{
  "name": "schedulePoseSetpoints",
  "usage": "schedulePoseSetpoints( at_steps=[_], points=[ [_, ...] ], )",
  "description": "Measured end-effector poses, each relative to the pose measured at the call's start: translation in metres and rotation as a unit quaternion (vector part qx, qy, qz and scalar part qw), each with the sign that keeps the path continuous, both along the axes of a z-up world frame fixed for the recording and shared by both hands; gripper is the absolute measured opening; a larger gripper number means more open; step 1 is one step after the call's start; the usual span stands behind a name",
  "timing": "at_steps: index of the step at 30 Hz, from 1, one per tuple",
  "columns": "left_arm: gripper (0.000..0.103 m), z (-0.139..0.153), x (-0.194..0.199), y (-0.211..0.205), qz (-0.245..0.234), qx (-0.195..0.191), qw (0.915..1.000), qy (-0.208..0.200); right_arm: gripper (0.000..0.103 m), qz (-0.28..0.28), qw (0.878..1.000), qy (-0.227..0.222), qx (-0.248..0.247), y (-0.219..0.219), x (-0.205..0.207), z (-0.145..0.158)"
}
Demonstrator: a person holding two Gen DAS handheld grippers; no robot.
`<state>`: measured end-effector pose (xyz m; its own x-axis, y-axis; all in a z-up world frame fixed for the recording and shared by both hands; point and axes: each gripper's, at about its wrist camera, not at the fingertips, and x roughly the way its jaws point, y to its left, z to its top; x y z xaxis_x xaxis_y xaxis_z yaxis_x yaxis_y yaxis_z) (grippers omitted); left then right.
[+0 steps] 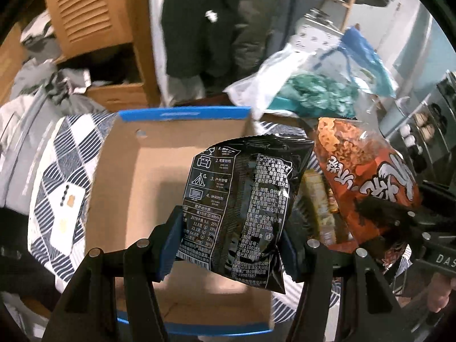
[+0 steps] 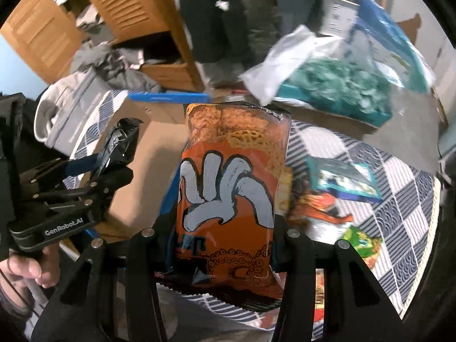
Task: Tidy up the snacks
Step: 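Lift both bags and carry them over the cardboard box with both tools, then open both tools to drop the black and orange bags into the box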
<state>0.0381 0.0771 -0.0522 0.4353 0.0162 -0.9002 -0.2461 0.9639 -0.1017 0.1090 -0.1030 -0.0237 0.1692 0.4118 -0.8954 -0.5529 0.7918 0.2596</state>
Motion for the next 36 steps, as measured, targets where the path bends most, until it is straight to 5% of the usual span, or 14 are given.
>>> schedulePoseSetpoints(
  at_steps=[14, 26, 36],
  points=[
    [0.062, -0.035, -0.032, 0.073, 0.077, -0.008, 0.9963, 0.037, 0.047, 0.08, 0.996, 0.025, -0.01, 0.11, -0.026, -0.018],
    [0.065, -0.05, -0.044, 0.1, 0.123, -0.015, 0.99, 0.068, 0.048, 0.1, 0.993, 0.052, -0.031, 0.157, -0.03, -0.046],
    [0.076, -0.042, -0.048, 0.106, 0.146, -0.008, 0.9871, 0.066, 0.074, 0.082, 0.995, 0.035, -0.036, 0.156, -0.027, -0.044]
  ],
)
